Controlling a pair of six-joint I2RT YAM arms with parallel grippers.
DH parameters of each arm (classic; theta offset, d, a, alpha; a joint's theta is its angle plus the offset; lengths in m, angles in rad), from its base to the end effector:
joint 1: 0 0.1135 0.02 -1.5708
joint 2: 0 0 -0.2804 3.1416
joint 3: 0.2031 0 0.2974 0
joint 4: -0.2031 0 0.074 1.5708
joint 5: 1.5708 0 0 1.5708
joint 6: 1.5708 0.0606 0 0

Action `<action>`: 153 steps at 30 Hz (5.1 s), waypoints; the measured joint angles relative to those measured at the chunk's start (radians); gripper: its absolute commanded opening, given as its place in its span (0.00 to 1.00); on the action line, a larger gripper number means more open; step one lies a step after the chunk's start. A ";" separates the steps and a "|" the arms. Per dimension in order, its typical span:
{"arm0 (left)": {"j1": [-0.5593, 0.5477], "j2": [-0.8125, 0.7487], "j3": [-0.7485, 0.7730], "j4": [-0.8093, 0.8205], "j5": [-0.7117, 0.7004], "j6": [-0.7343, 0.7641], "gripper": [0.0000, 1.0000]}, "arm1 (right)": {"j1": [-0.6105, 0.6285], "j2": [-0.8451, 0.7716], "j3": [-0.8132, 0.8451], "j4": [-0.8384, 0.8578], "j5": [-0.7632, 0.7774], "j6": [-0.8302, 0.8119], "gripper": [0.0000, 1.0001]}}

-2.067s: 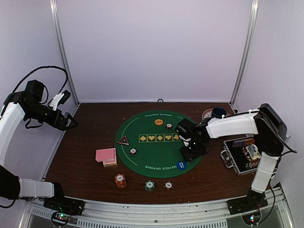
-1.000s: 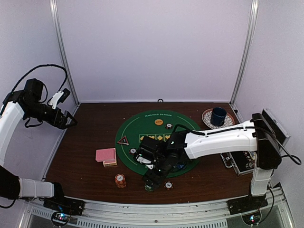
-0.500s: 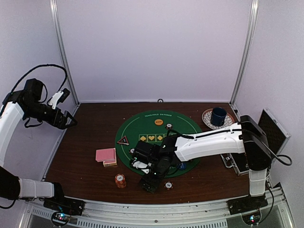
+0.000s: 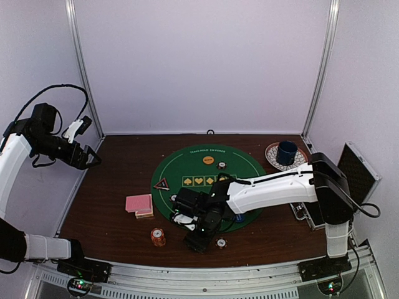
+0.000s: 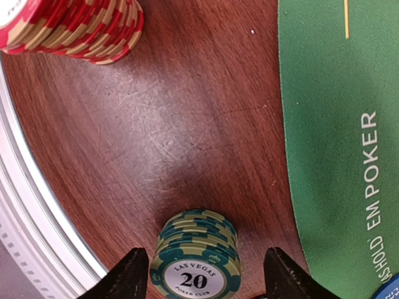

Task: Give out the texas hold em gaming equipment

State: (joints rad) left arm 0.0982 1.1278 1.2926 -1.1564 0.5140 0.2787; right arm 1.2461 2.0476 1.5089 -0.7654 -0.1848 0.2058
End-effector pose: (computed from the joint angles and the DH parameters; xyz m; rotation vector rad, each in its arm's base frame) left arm 0.2484 -0.0055 0.3677 0.4102 2.4127 -0.4937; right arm 0.1377 0.4440 0.1358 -1.5371 2.6080 0.4793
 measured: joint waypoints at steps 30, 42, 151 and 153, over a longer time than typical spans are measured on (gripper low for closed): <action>0.000 0.000 0.000 -0.001 -0.001 0.000 0.98 | 0.004 -0.035 0.027 -0.046 0.026 -0.002 0.36; 0.000 0.000 0.000 -0.001 -0.001 0.000 0.98 | -0.197 -0.098 0.128 -0.076 0.091 -0.021 0.36; 0.000 -0.045 -0.021 -0.006 -0.001 0.012 0.98 | 0.014 0.020 0.061 0.048 0.158 0.063 0.73; 0.000 -0.045 -0.021 -0.006 -0.001 0.012 0.98 | 0.014 0.020 0.055 0.054 0.158 0.064 0.72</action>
State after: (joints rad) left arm 0.0982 1.0824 1.2713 -1.1625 0.5133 0.2905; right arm 1.2598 2.0674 1.5639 -0.7113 -0.0269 0.2703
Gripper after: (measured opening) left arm 0.975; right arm 0.730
